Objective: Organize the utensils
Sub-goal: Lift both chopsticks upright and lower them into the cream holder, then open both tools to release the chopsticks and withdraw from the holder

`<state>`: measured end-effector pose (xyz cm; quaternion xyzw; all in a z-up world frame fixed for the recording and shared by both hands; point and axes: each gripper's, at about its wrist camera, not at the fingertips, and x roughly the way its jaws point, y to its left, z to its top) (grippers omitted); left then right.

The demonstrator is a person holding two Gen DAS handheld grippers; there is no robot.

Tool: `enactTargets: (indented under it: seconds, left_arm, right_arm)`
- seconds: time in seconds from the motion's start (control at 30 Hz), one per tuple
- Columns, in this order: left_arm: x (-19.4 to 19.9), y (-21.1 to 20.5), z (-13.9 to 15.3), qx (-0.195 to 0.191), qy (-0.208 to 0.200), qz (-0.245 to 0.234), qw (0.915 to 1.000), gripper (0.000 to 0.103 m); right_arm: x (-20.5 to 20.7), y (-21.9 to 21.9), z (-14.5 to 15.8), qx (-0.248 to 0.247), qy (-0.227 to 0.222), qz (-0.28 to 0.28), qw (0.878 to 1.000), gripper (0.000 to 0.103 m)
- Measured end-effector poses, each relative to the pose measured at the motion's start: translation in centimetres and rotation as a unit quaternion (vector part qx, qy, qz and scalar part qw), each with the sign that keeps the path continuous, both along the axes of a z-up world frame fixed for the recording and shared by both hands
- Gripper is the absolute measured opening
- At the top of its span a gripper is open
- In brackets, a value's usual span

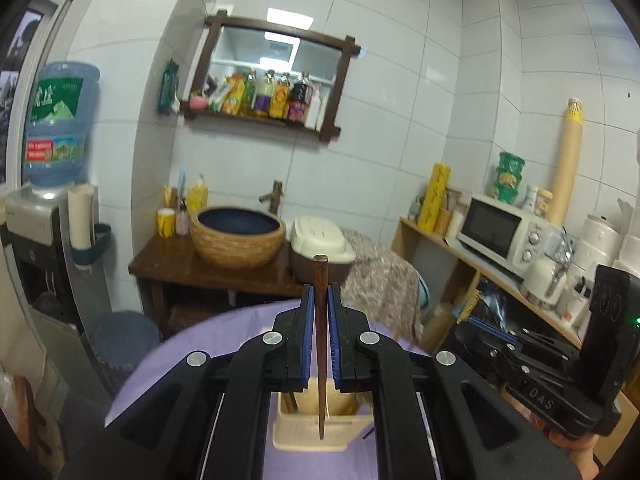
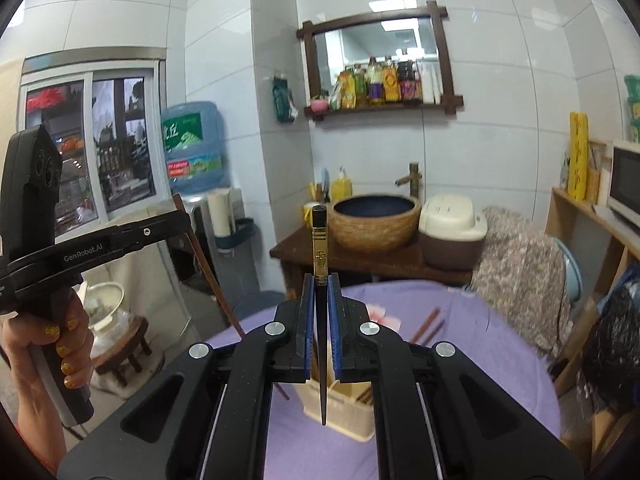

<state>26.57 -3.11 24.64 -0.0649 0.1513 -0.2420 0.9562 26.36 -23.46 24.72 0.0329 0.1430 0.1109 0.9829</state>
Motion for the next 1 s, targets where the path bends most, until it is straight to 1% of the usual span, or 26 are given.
enactTargets:
  seconds: [0.1, 0.2, 0.27, 0.33, 0.43, 0.5, 0.67, 0.77, 0.83, 0.9, 0.97, 1.0]
  left_arm:
    - [1.3, -1.3, 0.7, 0.001, -0.012, 0.011, 0.9999, 0.008]
    - [2.4, -2.5, 0.0, 0.01, -0.017, 0.019, 0.9996, 0.008]
    - [3.3, -3.2, -1.1, 0.017, -0.011, 0.026, 0.9995, 0.008]
    - [4.1, -4.1, -2.9, 0.025, 0.003, 0.024, 0.9994, 0.008]
    - [5.0, -4.8, -5.1, 0.038, 0.025, 0.02, 0.9988, 0.008]
    - [5.6, -5.4, -7.1, 0.052, 0.039, 0.022, 0.9977, 0.008]
    - [6.8, -6.1, -11.1, 0.072, 0.08, 0.018, 0.994, 0.008]
    - [7.1, -6.2, -12.8, 0.075, 0.099, 0.014, 0.9921, 0.008]
    - [7.1, -6.0, -13.3, 0.073, 0.103, 0.014, 0.9918, 0.008]
    - [7.1, -5.9, -13.5, 0.073, 0.109, 0.009, 0.9913, 0.008]
    - [6.9, -5.8, -13.3, 0.07, 0.106, 0.011, 0.9918, 0.008]
    - [6.6, -5.6, -13.1, 0.065, 0.1, 0.012, 0.9928, 0.008]
  right_arm:
    - [1.7, 0.3, 0.6, -0.011, -0.01, -0.026, 1.0, 0.008]
    - [3.3, 0.2, -0.5, -0.011, -0.004, -0.039, 0.999, 0.008]
    - [4.2, 0.3, -1.9, -0.011, 0.004, -0.045, 0.999, 0.008]
    - [5.1, 0.4, -3.1, -0.014, 0.017, -0.048, 0.999, 0.008]
    - [6.1, 0.6, -6.0, -0.015, 0.048, -0.045, 0.998, 0.008]
    - [6.4, 0.7, -7.5, -0.019, 0.061, -0.042, 0.997, 0.008]
    - [7.2, 0.8, -10.7, -0.024, 0.094, -0.041, 0.994, 0.008]
    - [7.3, 0.7, -11.6, -0.025, 0.096, -0.041, 0.994, 0.008]
    - [7.3, 0.6, -11.9, -0.023, 0.099, -0.041, 0.994, 0.008]
    - [7.4, 0.7, -12.1, -0.028, 0.096, -0.047, 0.994, 0.008]
    - [7.0, 0.5, -12.1, -0.027, 0.081, -0.047, 0.995, 0.009]
    - [6.7, 0.5, -12.1, -0.029, 0.075, -0.047, 0.996, 0.012]
